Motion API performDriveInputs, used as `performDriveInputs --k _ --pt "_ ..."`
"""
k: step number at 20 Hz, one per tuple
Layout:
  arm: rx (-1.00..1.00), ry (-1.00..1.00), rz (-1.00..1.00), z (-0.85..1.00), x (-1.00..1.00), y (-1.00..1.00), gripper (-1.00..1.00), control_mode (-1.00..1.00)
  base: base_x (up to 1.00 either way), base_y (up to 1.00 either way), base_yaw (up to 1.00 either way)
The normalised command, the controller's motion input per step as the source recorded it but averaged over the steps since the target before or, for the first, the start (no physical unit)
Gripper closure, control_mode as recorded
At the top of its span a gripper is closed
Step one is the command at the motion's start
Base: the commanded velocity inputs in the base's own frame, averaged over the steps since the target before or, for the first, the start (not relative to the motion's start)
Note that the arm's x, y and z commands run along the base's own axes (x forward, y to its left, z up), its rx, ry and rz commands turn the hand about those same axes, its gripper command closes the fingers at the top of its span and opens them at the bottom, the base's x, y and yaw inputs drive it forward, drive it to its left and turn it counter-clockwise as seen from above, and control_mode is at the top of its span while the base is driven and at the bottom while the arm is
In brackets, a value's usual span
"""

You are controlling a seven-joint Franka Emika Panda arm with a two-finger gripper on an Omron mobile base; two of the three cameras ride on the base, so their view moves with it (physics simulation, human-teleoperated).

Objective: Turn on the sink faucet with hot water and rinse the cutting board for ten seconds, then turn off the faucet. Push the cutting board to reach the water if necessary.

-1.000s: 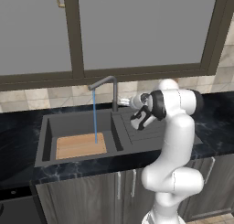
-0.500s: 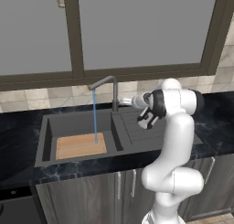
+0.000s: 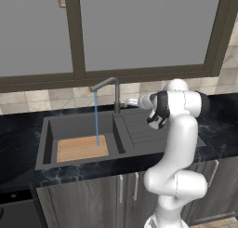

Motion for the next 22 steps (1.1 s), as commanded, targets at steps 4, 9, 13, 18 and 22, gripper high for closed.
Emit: performDriveInputs --k 4,9,13,18,22 --pt "0.0 0.0 0.0 0.18 0.0 -0.14 -1.0 -1.0 0.0 0.0 0.0" --pt "0.0 0.0 0.0 0.23 0.0 -0.06 -1.0 -1.0 0.0 0.0 0.0" --pt "0.0 0.0 0.0 0.23 0.0 -0.04 -1.0 -1.0 0.0 0.0 0.0" --pt "0.0 0.0 0.0 0.03 0.0 -0.03 -1.0 -1.0 0.0 0.0 0.0" --pt "0.0 0.0 0.0 0.0 0.0 0.0 -1.0 -1.0 0.0 0.0 0.0"
